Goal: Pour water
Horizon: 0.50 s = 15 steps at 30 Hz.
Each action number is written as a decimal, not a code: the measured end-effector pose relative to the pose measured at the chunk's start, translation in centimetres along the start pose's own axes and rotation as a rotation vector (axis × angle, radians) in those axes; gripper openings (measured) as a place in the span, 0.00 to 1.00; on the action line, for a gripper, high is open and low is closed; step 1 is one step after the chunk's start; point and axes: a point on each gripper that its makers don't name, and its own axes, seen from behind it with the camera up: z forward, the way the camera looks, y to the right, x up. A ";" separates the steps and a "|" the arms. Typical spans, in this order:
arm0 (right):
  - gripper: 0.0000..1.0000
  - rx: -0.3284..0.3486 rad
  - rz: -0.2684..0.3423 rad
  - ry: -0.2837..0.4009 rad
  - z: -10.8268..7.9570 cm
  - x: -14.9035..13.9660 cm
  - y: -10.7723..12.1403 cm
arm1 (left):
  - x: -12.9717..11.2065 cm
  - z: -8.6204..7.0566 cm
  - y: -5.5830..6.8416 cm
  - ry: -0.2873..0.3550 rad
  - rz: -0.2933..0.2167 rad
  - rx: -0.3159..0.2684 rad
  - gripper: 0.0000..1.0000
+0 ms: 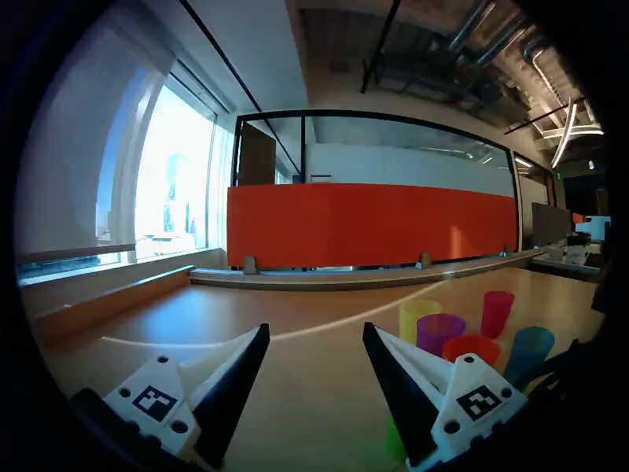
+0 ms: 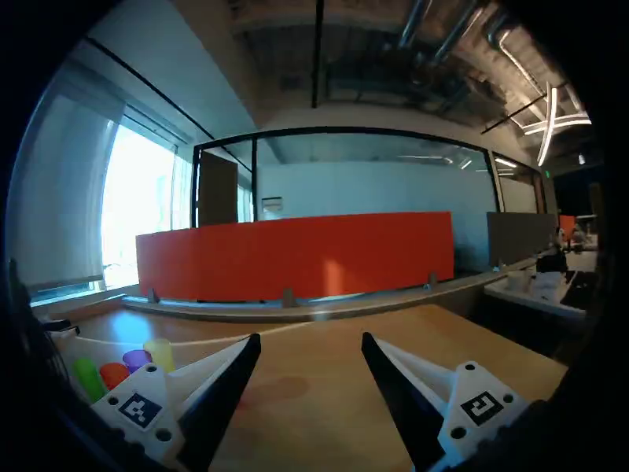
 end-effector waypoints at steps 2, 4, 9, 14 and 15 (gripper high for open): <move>0.99 -0.001 -0.017 0.002 -0.1 -0.2 0.1 | 0.0 0.0 0.0 0.000 0.000 0.000 0.88; 0.99 -0.001 -0.035 0.002 -0.1 -0.4 0.1 | 0.0 0.0 0.0 0.000 0.000 0.000 0.88; 0.99 0.000 -0.079 0.004 -0.3 -1.1 0.1 | 0.0 0.0 0.0 0.000 0.000 0.000 0.88; 0.99 0.015 -0.088 0.012 -0.2 -1.9 -0.3 | 0.0 0.0 0.1 0.000 0.000 0.000 0.88; 0.99 0.018 -0.086 0.014 -0.2 -2.0 -0.4 | 0.0 0.0 0.1 0.000 0.000 0.000 0.88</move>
